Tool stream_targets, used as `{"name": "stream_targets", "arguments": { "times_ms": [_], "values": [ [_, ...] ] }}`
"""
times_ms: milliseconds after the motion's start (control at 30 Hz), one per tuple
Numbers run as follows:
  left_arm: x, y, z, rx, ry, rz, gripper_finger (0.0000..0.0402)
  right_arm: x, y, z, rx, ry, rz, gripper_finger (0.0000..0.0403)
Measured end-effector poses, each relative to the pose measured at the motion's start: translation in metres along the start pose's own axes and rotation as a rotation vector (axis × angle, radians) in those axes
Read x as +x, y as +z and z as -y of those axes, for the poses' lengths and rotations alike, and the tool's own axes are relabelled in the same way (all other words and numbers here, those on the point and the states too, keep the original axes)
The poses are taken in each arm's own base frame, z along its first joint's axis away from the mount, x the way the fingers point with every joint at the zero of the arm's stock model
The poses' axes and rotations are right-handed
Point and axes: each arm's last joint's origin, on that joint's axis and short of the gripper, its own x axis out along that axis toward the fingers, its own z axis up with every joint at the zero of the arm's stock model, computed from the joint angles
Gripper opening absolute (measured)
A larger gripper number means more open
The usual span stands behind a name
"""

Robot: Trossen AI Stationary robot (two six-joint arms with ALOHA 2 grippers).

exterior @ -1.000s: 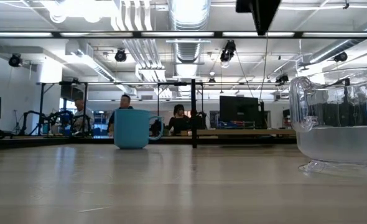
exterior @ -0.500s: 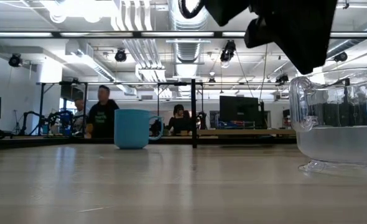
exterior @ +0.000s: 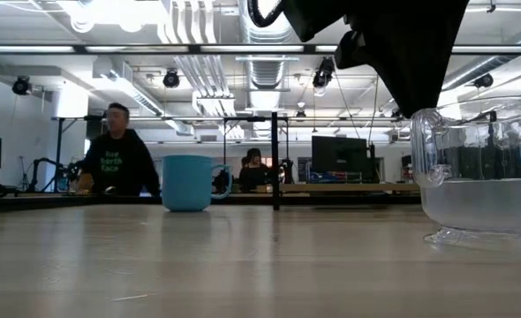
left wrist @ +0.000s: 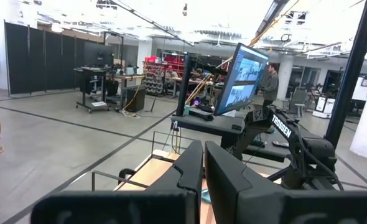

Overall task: Stack small to large cups/mugs on shelf
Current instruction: Put the transparent mug on the shelf

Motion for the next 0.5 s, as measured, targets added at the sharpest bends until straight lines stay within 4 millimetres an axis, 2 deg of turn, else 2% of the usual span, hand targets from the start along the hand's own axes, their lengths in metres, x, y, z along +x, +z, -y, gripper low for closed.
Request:
{"name": "stream_targets", "arguments": {
  "times_ms": [267, 500],
  "values": [
    [-0.004, 0.0, 0.0, 0.0, -0.004, 0.011, 0.0004, 0.002, 0.001, 0.001, -0.006, 0.008, -0.003, 0.01],
    [-0.007, 0.0, 0.0, 0.001, -0.005, 0.023, 0.0004, 0.018, 0.002, -0.001, -0.006, 0.04, -0.036, 0.01]
  ]
}}
